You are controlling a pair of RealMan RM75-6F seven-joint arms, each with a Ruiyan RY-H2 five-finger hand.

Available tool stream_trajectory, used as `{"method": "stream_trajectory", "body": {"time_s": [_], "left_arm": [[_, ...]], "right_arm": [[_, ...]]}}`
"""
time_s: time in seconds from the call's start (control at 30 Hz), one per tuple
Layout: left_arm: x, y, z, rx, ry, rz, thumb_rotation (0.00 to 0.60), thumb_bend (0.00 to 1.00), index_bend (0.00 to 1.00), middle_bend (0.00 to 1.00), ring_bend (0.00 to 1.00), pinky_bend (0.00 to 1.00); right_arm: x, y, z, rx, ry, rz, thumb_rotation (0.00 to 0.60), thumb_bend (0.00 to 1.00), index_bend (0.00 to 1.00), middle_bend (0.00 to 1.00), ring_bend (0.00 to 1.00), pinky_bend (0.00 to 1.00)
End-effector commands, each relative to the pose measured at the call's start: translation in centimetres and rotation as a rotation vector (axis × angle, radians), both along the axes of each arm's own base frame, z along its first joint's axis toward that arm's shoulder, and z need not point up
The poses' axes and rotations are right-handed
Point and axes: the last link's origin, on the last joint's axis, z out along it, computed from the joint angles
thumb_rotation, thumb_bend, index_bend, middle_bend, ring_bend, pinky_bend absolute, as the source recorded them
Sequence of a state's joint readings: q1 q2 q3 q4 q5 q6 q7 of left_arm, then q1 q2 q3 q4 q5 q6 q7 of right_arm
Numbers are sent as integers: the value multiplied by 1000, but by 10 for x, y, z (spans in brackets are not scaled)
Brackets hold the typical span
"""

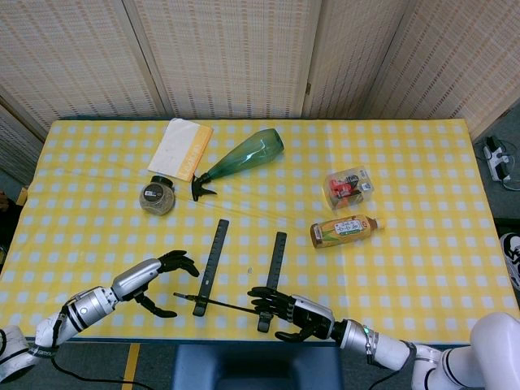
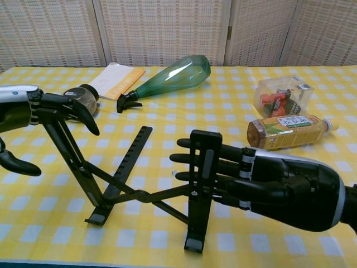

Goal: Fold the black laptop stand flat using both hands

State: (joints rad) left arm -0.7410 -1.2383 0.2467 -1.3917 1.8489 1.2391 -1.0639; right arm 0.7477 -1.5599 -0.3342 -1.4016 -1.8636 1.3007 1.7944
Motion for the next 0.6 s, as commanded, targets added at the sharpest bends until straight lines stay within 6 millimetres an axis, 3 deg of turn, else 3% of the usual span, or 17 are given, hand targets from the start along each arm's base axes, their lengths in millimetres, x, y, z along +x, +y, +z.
{"method": "stream_trajectory", "body": {"time_s": [0.03, 0.27, 0.5, 0.6], "left_arm": [[-3, -4, -3, 30, 66, -24, 600, 153, 302, 289, 162, 0], [-6, -15, -7, 69, 145, -54, 600, 162, 302, 284, 162, 0], [-13, -24, -8, 92, 182, -39, 600, 176, 302, 281, 162, 0], [-18, -27, -14, 96, 213, -26, 600, 244, 302, 281, 162, 0]], "right_arm": [[6, -1, 22, -94, -20, 50, 600, 398, 0, 0, 16, 0], [18, -6, 55, -178, -10, 120, 600, 398, 0, 0, 13, 0], [20, -4, 59, -175, -4, 130, 600, 398, 0, 0, 9, 0], [19, -4, 58, -173, -2, 131, 600, 398, 0, 0, 9, 0]]}}
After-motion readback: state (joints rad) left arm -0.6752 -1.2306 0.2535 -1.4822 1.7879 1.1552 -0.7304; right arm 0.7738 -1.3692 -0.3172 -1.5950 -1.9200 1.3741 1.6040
